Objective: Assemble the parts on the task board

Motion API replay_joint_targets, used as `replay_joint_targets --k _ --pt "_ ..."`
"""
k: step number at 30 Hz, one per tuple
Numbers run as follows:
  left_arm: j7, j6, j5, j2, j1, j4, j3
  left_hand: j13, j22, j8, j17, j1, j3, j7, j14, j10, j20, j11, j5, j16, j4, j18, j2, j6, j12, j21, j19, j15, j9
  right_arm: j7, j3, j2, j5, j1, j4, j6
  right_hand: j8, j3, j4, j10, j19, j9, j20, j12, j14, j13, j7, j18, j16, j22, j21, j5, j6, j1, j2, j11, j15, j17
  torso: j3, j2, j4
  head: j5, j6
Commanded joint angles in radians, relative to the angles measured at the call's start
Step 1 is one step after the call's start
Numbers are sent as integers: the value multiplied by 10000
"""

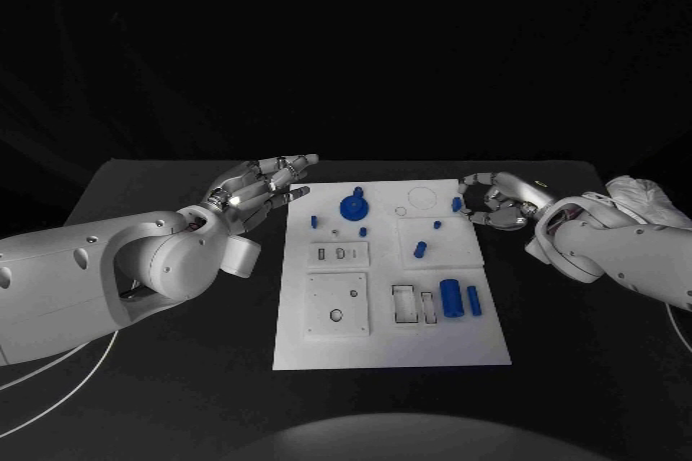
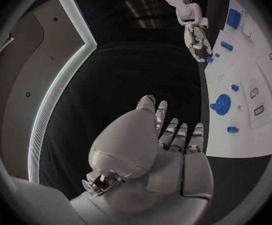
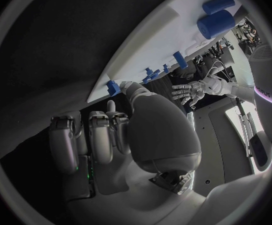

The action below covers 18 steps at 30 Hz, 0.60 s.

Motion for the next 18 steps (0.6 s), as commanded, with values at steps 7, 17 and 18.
replay_joint_targets --k 7,17,18 --pt "28 256 -29 31 3 20 7 11 10 54 1 16 71 69 -64 62 -10 15 48 11 5 32 -39 -5 61 49 39 10 11 -173 1 110 15 -9 -139 330 -148 108 136 1048 1025 -133 107 38 1026 2634 60 -143 35 2635 43 -113 232 -68 69 121 95 2635 -1 6 5 -1 -36" --pt "-2 285 -29 39 3 16 8 12 11 57 3 16 74 73 -61 68 -9 20 48 20 6 31 -38 5 67 53 44 14 12 -165 1 207 29 -11 -271 386 -358 289 195 1048 1025 -500 110 38 1026 2634 24 -143 35 2635 43 -174 748 -73 99 94 95 2635 5 4 1 -6 -74" --pt "-4 287 -29 40 3 16 8 12 11 57 3 16 74 73 -61 68 -9 20 48 20 6 31 -38 5 67 53 44 14 12 -160 1 213 30 -12 -276 387 -365 296 193 1048 1025 -514 109 38 1026 2634 21 -143 35 2635 43 -175 770 -69 100 92 94 2635 5 2 -1 -5 -78"
